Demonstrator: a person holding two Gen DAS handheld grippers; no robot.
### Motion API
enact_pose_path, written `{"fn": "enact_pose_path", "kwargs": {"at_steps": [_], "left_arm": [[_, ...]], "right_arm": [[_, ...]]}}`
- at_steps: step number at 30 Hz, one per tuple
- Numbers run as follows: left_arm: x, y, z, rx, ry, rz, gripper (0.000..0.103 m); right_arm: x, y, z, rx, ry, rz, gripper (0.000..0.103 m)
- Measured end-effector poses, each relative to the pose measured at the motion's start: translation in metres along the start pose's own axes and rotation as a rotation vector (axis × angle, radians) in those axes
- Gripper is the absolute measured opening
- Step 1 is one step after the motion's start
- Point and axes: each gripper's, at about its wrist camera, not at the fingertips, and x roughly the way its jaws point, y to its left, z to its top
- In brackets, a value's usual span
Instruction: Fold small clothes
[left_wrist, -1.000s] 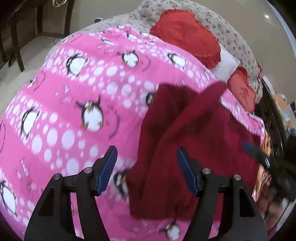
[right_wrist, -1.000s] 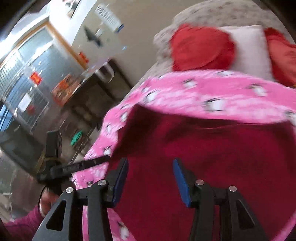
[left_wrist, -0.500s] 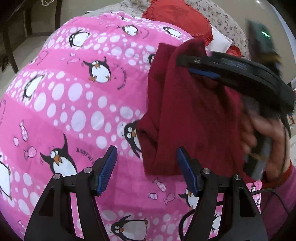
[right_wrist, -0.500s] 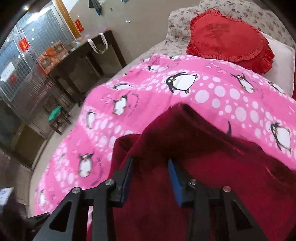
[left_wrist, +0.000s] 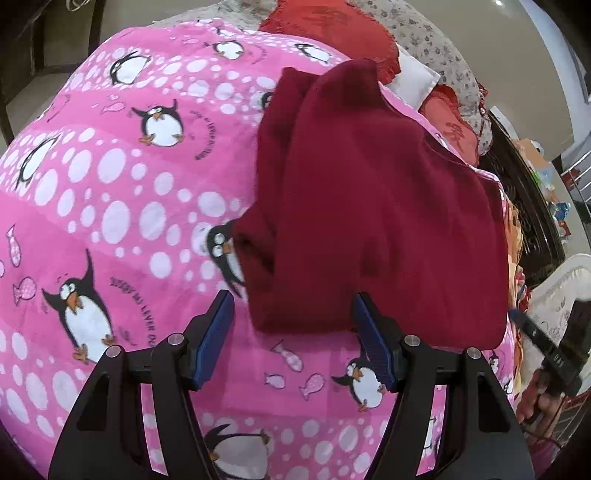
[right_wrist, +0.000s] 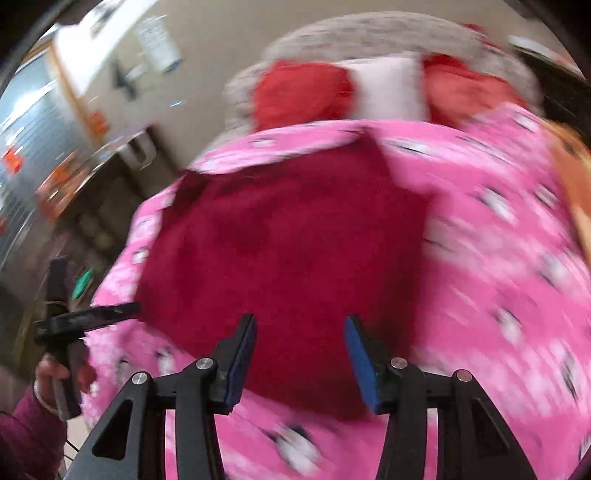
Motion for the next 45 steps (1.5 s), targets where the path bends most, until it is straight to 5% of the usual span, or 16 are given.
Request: {"fn": "enact_pose_path", "kwargs": {"at_steps": [5, 7, 8, 10, 13, 20, 23, 27, 29, 30, 31, 38, 41, 45], "left_arm": [[0.006, -0.008, 0.002, -0.002, -0.010, 0.033, 0.066], [0.006, -0.009, 0.003, -0.002, -0.014, 0.034, 0.063], [0.007, -0.009, 0.003, 0.004, -0.016, 0.030, 0.050], [0.011, -0.013, 0.006, 0.036, 0.004, 0.030, 0.039], [0.009, -0.020, 0.007, 0.098, 0.016, 0.053, 0.020], [-0.012, -0.018, -0.001, 0.148, -0.020, 0.106, 0.008], [-0.003, 0.002, -0.007, 0.088, 0.000, 0.125, 0.008], [-0.001, 0.008, -0.014, 0.054, 0.010, 0.130, 0.008], [-0.004, 0.004, -0.014, 0.065, 0.004, 0.158, 0.008], [-0.007, 0.003, -0.015, 0.066, 0.000, 0.167, 0.008], [-0.011, 0.001, -0.014, 0.065, -0.006, 0.169, 0.008], [-0.035, -0.022, -0.011, 0.088, -0.058, 0.164, 0.013], [-0.039, -0.036, -0.007, 0.097, -0.064, 0.141, 0.033], [-0.042, -0.047, -0.007, 0.108, -0.087, 0.109, 0.049]], "right_arm": [[0.001, -0.010, -0.014, -0.002, 0.024, -0.007, 0.047], [0.007, -0.007, -0.014, -0.004, 0.016, 0.042, 0.039], [0.010, -0.003, -0.015, -0.011, 0.017, 0.056, 0.030], [0.018, 0.005, -0.017, -0.042, 0.031, 0.044, 0.009], [0.011, 0.007, -0.020, -0.039, -0.004, 0.040, 0.006], [-0.035, -0.026, -0.018, 0.023, -0.088, -0.012, 0.000], [-0.027, -0.054, -0.024, 0.119, -0.043, 0.006, 0.000], [-0.028, -0.040, -0.029, 0.071, -0.055, 0.056, 0.004], [-0.029, -0.028, -0.028, 0.028, -0.060, 0.027, 0.030], [-0.029, -0.021, -0.025, 0.012, -0.056, 0.016, 0.054], [-0.028, -0.015, -0.024, 0.005, -0.054, 0.026, 0.057], [0.009, 0.015, -0.015, -0.039, 0.040, 0.056, 0.057], [0.018, 0.017, -0.016, -0.052, 0.053, 0.048, 0.019], [0.010, 0.006, -0.020, -0.053, 0.036, 0.017, 0.005]]}}
